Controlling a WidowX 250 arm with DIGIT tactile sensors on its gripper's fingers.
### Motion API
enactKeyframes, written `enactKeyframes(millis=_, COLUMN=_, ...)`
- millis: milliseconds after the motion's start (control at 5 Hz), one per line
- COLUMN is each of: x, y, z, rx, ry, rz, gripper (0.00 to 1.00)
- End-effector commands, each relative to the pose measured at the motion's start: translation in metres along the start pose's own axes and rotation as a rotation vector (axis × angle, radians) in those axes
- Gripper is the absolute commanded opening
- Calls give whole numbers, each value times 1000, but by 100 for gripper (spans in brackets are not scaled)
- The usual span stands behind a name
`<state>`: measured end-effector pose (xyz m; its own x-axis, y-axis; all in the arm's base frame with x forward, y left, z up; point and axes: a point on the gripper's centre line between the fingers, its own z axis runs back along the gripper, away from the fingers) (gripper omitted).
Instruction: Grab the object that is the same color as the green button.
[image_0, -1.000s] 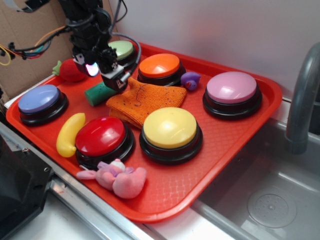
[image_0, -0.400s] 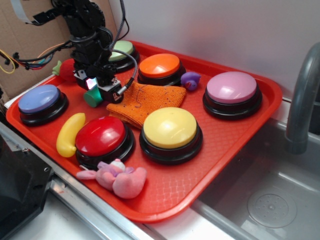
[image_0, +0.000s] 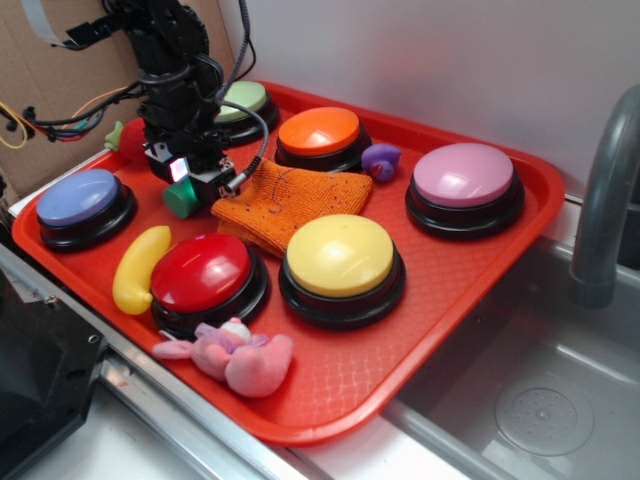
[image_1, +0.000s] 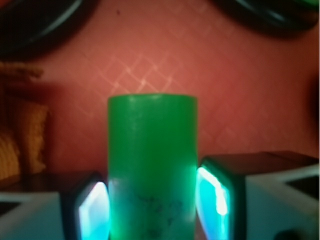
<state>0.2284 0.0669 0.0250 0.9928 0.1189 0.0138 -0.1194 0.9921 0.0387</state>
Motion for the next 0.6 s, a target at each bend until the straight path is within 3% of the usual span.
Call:
enactKeyframes(millis=0, x=10, y=-7, z=101, rx=-72, ry=-93, rz=72, gripper=0)
enactKeyframes(millis=200, x=14, y=-34, z=153, rx=-119, ry=-162, rz=-17, gripper=0)
enactKeyframes(millis=400, x=17, y=-71, z=196, rx=-90, ry=-197, rz=-94, gripper=0)
